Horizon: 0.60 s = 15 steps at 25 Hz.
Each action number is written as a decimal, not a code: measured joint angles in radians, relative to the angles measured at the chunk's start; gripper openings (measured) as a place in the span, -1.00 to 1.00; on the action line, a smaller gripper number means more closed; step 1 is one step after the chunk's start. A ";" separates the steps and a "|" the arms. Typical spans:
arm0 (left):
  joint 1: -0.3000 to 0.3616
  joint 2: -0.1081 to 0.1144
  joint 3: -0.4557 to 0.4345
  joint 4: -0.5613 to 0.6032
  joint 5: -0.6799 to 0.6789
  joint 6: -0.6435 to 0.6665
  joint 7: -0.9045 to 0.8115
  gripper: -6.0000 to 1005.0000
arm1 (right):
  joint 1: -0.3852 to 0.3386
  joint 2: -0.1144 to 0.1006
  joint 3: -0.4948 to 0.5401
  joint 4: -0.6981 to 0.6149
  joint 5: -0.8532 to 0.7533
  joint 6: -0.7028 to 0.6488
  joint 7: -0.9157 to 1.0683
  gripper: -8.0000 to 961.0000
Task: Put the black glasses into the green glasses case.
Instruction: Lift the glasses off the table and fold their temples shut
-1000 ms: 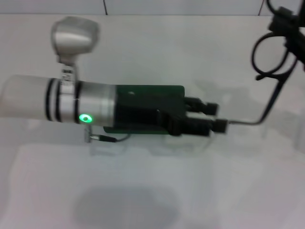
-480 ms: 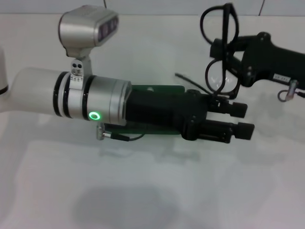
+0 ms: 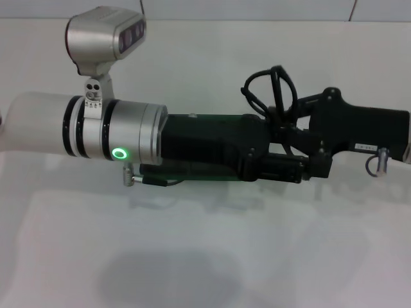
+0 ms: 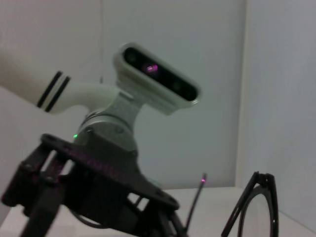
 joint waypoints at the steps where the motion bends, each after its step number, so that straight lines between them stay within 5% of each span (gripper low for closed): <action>1: 0.000 0.000 0.000 0.000 0.000 -0.001 0.002 0.30 | 0.000 0.000 -0.001 0.000 -0.004 -0.005 0.000 -0.75; 15: 0.000 0.009 0.000 0.000 0.004 -0.002 0.008 0.30 | -0.014 -0.004 0.005 -0.004 -0.037 -0.038 0.000 -0.75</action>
